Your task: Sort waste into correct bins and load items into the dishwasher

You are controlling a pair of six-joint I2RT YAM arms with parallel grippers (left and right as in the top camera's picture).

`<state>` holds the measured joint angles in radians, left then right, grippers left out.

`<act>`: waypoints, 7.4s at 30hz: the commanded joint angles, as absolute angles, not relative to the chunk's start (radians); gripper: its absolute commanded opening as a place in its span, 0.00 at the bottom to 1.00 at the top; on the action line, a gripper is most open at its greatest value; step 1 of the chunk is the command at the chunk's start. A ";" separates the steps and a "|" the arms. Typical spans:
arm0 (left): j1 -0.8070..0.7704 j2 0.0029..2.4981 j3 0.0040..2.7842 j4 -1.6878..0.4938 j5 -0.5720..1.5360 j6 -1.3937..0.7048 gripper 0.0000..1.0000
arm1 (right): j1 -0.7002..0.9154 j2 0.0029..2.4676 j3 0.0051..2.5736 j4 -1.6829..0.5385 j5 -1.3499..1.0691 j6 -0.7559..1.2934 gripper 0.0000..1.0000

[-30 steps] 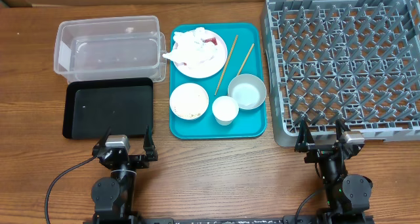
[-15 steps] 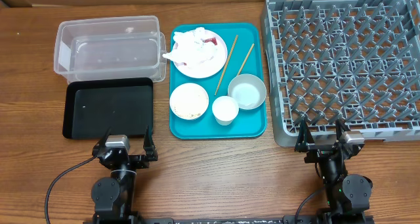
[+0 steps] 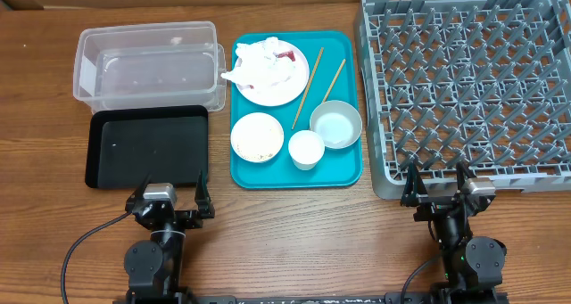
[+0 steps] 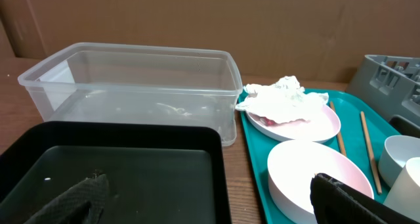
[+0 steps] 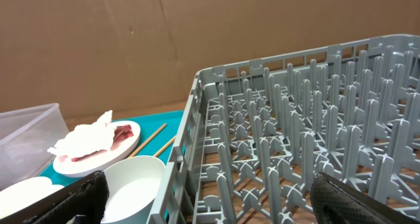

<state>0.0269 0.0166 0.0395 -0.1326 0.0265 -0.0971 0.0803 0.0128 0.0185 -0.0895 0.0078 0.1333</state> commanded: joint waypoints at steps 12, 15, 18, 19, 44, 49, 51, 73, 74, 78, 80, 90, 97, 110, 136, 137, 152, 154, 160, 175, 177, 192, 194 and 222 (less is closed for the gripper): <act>0.032 0.005 0.029 -0.127 0.034 -0.089 1.00 | 0.086 0.003 0.008 -0.082 0.022 0.130 1.00; 0.032 0.005 0.029 -0.127 0.034 -0.089 1.00 | 0.086 0.003 0.008 -0.082 0.022 0.130 1.00; 0.032 0.005 0.029 -0.127 0.034 -0.089 1.00 | 0.086 0.003 0.008 -0.082 0.022 0.130 1.00; 0.032 0.005 0.029 -0.127 0.034 -0.089 1.00 | 0.086 0.003 0.008 -0.082 0.022 0.130 1.00; 0.032 0.005 0.029 -0.068 0.124 -0.089 1.00 | 0.086 0.003 0.008 0.017 -0.042 0.130 1.00; 0.032 0.005 0.050 -0.021 0.200 -0.089 1.00 | 0.086 0.003 0.019 0.047 -0.066 0.129 1.00; 0.032 0.006 0.090 -0.031 0.210 -0.089 1.00 | 0.086 0.003 0.040 0.044 -0.088 0.123 1.00; 0.015 0.765 1.056 -0.614 0.237 -0.015 1.00 | 0.086 0.250 0.484 -0.291 -0.114 0.070 1.00; 0.004 0.814 1.104 -0.636 0.237 -0.009 1.00 | 0.086 0.286 0.515 -0.304 -0.114 0.070 1.00; -0.072 1.030 1.326 -0.730 0.213 0.069 1.00 | 0.086 0.472 0.686 -0.411 -0.114 0.070 1.00; -0.121 1.147 1.458 -0.800 0.147 0.076 1.00 | 0.086 0.575 0.788 -0.494 -0.114 0.070 1.00; -0.276 1.750 2.172 -1.213 0.050 0.170 1.00 | 0.086 1.121 1.381 -1.023 -0.177 0.078 1.00; -0.281 1.965 2.265 -1.160 0.159 0.266 1.00 | 0.086 1.286 1.428 -1.078 -0.308 0.111 1.00; -0.289 2.245 2.265 -0.948 0.146 0.464 1.00 | 0.086 1.312 1.428 -1.088 -0.360 0.100 1.00; -0.287 2.526 2.261 -0.896 0.146 0.414 1.00 | 0.086 1.312 1.428 -1.111 -0.307 0.096 1.00; -0.287 2.532 2.261 -0.903 0.146 0.415 1.00 | 0.086 1.312 1.428 -1.111 -0.308 0.096 1.00; -0.287 2.590 2.261 -0.926 0.146 0.351 0.32 | 0.086 1.312 1.428 -1.111 -0.307 0.096 1.00; -0.287 2.582 2.269 -0.941 0.146 0.347 0.15 | 0.086 1.312 1.428 -1.110 -0.307 0.096 1.00; -0.283 2.562 2.398 -1.032 0.146 0.245 0.04 | 0.086 1.312 1.428 -1.109 -0.307 0.096 1.00; -0.105 2.518 3.110 -1.647 0.040 -0.236 0.04 | 0.086 1.312 1.428 -1.078 -0.308 0.101 1.00; -0.067 2.518 3.108 -1.690 0.010 -0.289 0.04 | 0.086 1.312 1.428 -1.072 -0.309 0.101 1.00; 0.065 2.531 2.782 -1.573 -0.010 -0.270 0.73 | 0.086 1.312 1.428 -1.065 -0.309 0.101 1.00; 0.068 2.529 2.786 -1.565 -0.009 -0.255 0.80 | 0.086 1.312 1.428 -1.065 -0.309 0.101 1.00; -0.063 1.885 2.539 -1.690 0.282 -0.133 0.68 | 0.083 1.278 1.428 -1.065 -0.304 0.100 1.00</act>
